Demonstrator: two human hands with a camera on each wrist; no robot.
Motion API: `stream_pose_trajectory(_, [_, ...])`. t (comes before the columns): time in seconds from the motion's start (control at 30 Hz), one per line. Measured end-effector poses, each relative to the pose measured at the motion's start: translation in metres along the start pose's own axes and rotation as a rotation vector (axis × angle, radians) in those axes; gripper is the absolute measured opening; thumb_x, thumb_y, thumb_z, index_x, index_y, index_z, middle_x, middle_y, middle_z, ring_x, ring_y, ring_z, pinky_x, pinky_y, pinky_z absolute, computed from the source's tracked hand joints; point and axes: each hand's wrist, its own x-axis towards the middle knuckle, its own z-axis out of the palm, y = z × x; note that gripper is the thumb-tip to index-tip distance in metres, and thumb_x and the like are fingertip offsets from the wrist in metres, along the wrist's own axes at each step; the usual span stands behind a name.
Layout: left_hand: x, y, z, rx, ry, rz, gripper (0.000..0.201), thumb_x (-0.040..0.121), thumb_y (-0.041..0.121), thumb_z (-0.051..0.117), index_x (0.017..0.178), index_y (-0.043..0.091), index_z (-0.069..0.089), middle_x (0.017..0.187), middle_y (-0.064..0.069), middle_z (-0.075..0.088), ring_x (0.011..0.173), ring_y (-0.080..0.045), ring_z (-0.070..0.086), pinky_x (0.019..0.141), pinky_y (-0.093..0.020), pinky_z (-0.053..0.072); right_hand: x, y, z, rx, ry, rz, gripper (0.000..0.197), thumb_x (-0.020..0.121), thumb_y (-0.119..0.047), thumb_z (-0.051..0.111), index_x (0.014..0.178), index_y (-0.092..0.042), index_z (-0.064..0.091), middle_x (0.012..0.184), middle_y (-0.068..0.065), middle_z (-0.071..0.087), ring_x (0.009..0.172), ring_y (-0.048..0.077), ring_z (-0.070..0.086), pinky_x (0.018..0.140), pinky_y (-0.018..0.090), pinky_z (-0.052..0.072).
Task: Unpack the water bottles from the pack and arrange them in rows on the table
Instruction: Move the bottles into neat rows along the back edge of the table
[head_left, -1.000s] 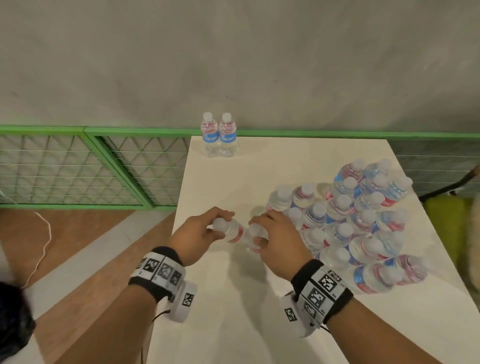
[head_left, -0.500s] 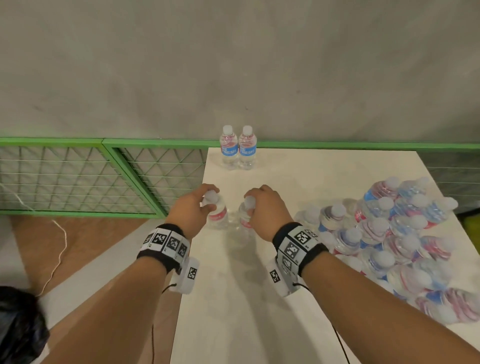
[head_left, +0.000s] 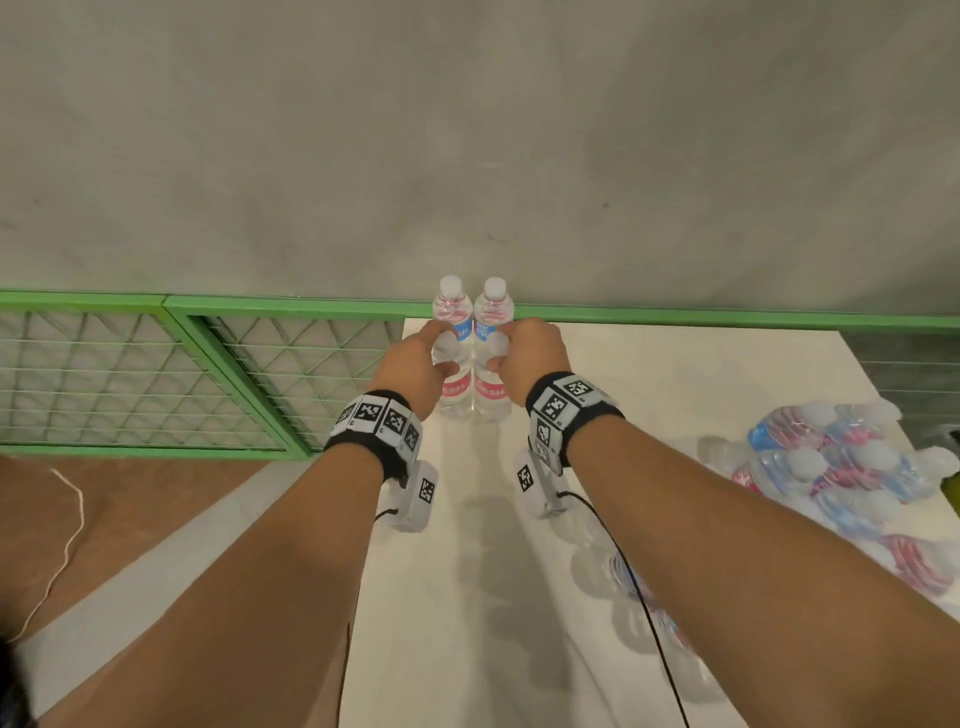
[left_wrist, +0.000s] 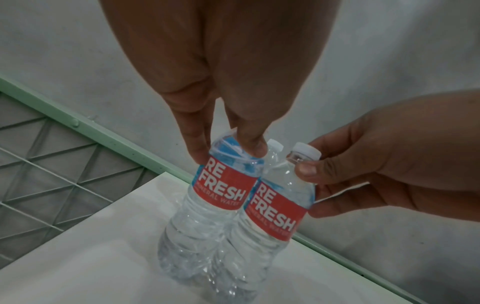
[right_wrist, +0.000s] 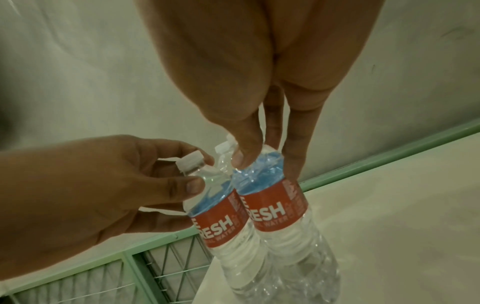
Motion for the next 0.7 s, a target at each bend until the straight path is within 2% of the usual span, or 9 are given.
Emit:
stream_pose_trajectory(0.1, [0.009, 0.003, 0.002, -0.033, 0.058, -0.008, 0.041, 0.090, 0.022, 0.065, 0.129, 0.028, 0.053, 0.110, -0.008, 0.067, 0.096, -0.032, 0.062, 0.075, -0.032, 0.046, 0.018, 0.000, 0.004, 0.002, 0.030, 0.021, 0.026, 0.080, -0.022, 0.074, 0.104, -0.013, 0.071, 0.099, 0.009, 0.068, 0.091, 0.029, 0.066, 0.079, 0.030, 0.052])
stream_pose_trajectory(0.2, [0.013, 0.004, 0.004, -0.071, 0.112, -0.020, 0.041, 0.088, 0.024, 0.068, 0.127, 0.028, 0.056, 0.109, -0.008, 0.067, 0.095, -0.031, 0.063, 0.079, -0.034, 0.051, 0.030, 0.001, 0.007, 0.003, 0.026, 0.040, 0.029, 0.078, -0.026, 0.076, 0.103, -0.013, 0.070, 0.096, 0.009, 0.069, 0.088, 0.030, 0.066, 0.074, 0.029, 0.050])
stream_pose_trajectory(0.3, [0.018, 0.006, 0.008, -0.027, 0.133, -0.009, 0.041, 0.085, 0.029, 0.070, 0.123, 0.024, 0.057, 0.108, -0.009, 0.065, 0.093, -0.030, 0.062, 0.077, -0.034, 0.050, 0.035, 0.001, 0.005, -0.014, 0.008, 0.047, 0.032, 0.077, -0.026, 0.077, 0.105, -0.013, 0.069, 0.097, 0.011, 0.069, 0.089, 0.031, 0.066, 0.074, 0.030, 0.050])
stream_pose_trajectory(0.37, [0.021, 0.005, 0.010, 0.059, 0.114, -0.001, 0.044, 0.086, 0.038, 0.069, 0.124, 0.025, 0.052, 0.113, -0.009, 0.056, 0.096, -0.030, 0.060, 0.077, -0.035, 0.049, 0.038, 0.001, 0.003, -0.027, 0.006, 0.022, 0.029, 0.078, -0.024, 0.076, 0.104, -0.012, 0.069, 0.098, 0.010, 0.069, 0.091, 0.031, 0.066, 0.076, 0.031, 0.050])
stream_pose_trajectory(0.47, [0.023, 0.000, 0.011, 0.114, 0.080, 0.054, 0.054, 0.086, 0.053, 0.063, 0.131, 0.031, 0.044, 0.122, -0.007, 0.040, 0.111, -0.026, 0.046, 0.091, -0.040, 0.046, 0.039, -0.003, 0.002, -0.073, -0.002, -0.008, 0.031, 0.080, -0.023, 0.076, 0.106, -0.009, 0.067, 0.101, 0.011, 0.068, 0.095, 0.030, 0.065, 0.077, 0.031, 0.049])
stream_pose_trajectory(0.53, [0.020, -0.006, 0.008, 0.008, 0.080, 0.139, 0.054, 0.085, 0.044, 0.066, 0.132, 0.032, 0.044, 0.129, -0.004, 0.038, 0.117, -0.024, 0.043, 0.099, -0.038, 0.043, 0.039, -0.004, 0.003, -0.081, -0.015, -0.016, 0.034, 0.079, -0.023, 0.076, 0.107, -0.007, 0.066, 0.104, 0.012, 0.067, 0.097, 0.030, 0.065, 0.077, 0.031, 0.048])
stream_pose_trajectory(0.63, [0.017, -0.012, 0.003, -0.011, 0.002, 0.285, 0.054, 0.083, 0.008, 0.062, 0.131, 0.029, 0.052, 0.137, 0.001, 0.048, 0.123, -0.024, 0.047, 0.104, -0.038, 0.041, 0.038, -0.003, 0.002, -0.085, -0.026, -0.024, 0.032, 0.080, -0.022, 0.075, 0.105, -0.007, 0.064, 0.104, 0.013, 0.067, 0.096, 0.031, 0.065, 0.070, 0.029, 0.045])
stream_pose_trajectory(0.7, [0.018, -0.012, 0.000, -0.002, -0.005, 0.238, 0.052, 0.086, -0.001, 0.056, 0.129, 0.029, 0.057, 0.134, 0.000, 0.056, 0.119, -0.023, 0.052, 0.101, -0.032, 0.042, 0.038, -0.001, 0.000, -0.093, -0.033, -0.023, 0.030, 0.082, -0.022, 0.073, 0.105, -0.007, 0.063, 0.104, 0.013, 0.066, 0.096, 0.032, 0.065, 0.069, 0.027, 0.041])
